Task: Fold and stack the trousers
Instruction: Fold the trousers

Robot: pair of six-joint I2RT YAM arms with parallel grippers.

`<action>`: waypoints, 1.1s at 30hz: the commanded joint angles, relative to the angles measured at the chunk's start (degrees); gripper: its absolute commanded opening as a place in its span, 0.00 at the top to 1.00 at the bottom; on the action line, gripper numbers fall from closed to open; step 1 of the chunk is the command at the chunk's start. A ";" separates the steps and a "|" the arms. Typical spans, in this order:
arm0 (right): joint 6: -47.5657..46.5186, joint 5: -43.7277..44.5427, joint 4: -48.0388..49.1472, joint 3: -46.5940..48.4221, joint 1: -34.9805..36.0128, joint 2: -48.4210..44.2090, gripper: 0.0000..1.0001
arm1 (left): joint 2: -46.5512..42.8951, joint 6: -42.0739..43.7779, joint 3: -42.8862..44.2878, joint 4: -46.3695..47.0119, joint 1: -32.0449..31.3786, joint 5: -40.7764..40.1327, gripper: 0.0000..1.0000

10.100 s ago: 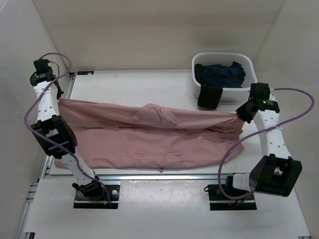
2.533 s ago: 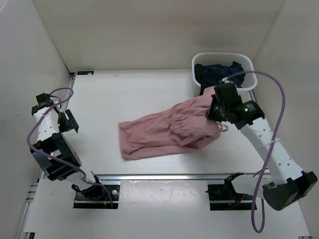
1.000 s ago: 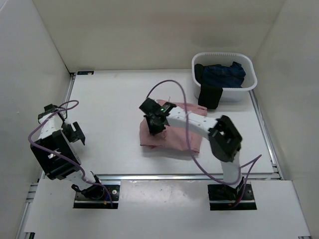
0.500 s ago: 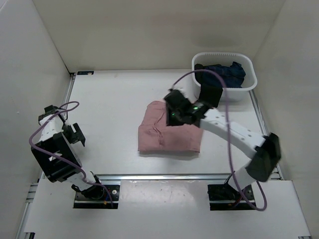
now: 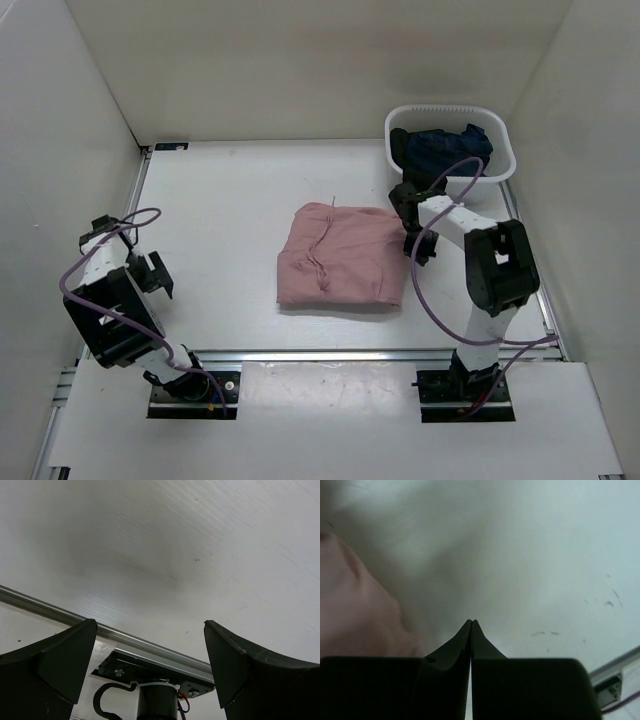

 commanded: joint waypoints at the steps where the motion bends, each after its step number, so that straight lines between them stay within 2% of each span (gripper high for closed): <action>1: -1.77 -3.03 4.70 4.62 0.38 3.12 1.00 | -3.79 -0.03 -1.07 0.21 0.09 -0.90 0.00; 9: 6.74 -11.04 13.93 5.33 2.41 4.54 1.00 | -4.32 -0.03 -2.39 0.73 0.09 -2.58 0.00; 14: 6.23 -18.94 20.08 4.80 3.03 5.85 1.00 | -4.32 -0.03 -1.77 0.73 0.09 -2.05 0.00; 19: 8.23 -18.87 19.04 7.18 5.84 8.14 1.00 | -4.32 -0.03 -2.48 0.73 0.09 -2.05 0.00; 21: 10.61 -21.58 19.22 7.18 5.84 8.14 1.00 | -4.32 -0.03 -2.48 0.73 0.09 -2.57 0.00; 24: 13.34 -20.55 15.62 5.52 5.84 4.91 0.99 | -4.32 -0.03 -2.48 0.73 0.09 -3.11 0.00; 25: 14.12 -18.19 13.70 4.64 5.84 3.50 0.92 | -4.84 -0.03 -2.48 0.73 0.09 -3.11 0.00; 26: 14.13 -16.86 12.63 3.67 5.84 1.83 0.65 | -4.85 -0.03 -2.48 0.73 0.09 -3.11 0.00; 27: 13.61 -15.63 11.66 2.18 5.23 -1.84 0.44 | -5.37 -0.03 -2.48 0.73 0.09 -3.11 0.00; 28: 13.60 -14.31 9.04 1.56 5.22 -3.88 0.27 | -5.38 -0.03 -2.48 0.73 0.09 -3.11 0.00; 29: 12.56 -13.08 7.89 1.03 4.53 -6.07 0.02 | -5.38 -0.03 -2.48 0.73 0.09 -3.11 0.00; 33: 4.05 -15.26 1.48 -0.12 0.13 -18.72 0.01 | -5.90 -0.03 -2.48 1.26 0.09 -2.41 0.00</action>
